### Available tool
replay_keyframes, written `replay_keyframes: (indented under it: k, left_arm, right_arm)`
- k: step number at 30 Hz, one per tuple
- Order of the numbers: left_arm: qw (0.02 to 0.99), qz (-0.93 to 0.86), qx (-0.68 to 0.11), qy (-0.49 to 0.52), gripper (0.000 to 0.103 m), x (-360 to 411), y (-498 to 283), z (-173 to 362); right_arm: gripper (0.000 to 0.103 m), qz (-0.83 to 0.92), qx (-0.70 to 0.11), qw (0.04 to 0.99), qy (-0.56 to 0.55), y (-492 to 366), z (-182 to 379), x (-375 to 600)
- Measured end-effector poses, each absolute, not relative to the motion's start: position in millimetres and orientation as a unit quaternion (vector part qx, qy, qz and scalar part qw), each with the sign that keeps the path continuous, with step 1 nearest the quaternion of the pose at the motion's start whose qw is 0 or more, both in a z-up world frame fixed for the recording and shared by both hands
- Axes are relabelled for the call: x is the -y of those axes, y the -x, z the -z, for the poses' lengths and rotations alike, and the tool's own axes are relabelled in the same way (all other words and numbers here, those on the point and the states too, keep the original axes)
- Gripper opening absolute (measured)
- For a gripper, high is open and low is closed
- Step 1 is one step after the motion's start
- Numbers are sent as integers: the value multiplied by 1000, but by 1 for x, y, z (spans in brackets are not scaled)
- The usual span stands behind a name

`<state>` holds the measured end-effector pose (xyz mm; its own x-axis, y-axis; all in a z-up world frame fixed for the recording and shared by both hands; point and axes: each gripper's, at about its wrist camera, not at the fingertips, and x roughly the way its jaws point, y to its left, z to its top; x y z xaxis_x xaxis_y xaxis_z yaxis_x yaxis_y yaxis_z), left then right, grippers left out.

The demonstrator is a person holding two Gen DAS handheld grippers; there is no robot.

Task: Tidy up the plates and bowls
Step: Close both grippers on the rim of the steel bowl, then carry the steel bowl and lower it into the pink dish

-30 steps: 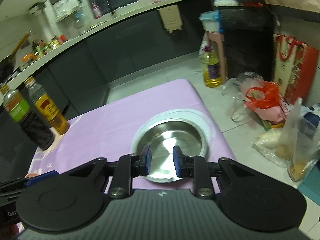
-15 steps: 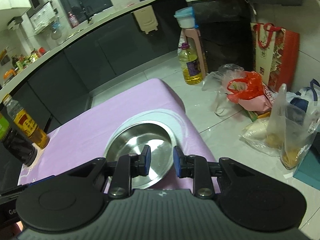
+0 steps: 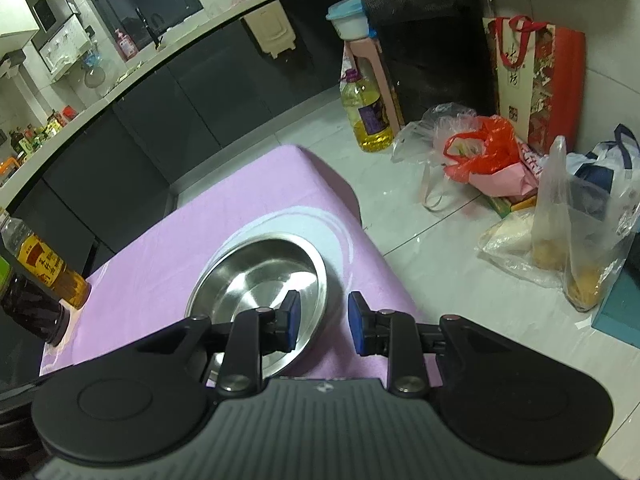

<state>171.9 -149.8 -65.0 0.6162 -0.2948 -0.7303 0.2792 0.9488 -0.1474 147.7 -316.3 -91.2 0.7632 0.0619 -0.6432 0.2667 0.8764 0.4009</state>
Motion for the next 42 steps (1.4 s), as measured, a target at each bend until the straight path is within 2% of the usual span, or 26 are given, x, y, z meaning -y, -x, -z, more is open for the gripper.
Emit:
replay_keyframes:
  k: [7,10,12,14,21,34,42]
  left_arm:
    - [892,141,-430,16,37,152,-191,80]
    - [886,146,-439,32,34,150,-194,83]
    - [883,160,-439,38,22,149,-193,85]
    - [881,174,-439,29,18,152,-188,83]
    - [887,172,-427,25,19,143,-168,68]
    - [922,141,-360,-2,21,92,-113,30]
    - [931,112,-346,38,22,40,-90,20]
  right_arm:
    - [16,55,-352,903,-239,-156,99,315]
    - [15,65,-361,900,-237,-160,103,315]
    - [9,57,-364,899,-237,-162,106,315]
    - [2,46,-364,900,-235,-161,106,314]
    - [2,37,-358,908,-216,-153,101,305]
    - [3,-32,-335,921,-196,-133,73,260]
    - [3,-67,-329,928,-163,-128,60,219]
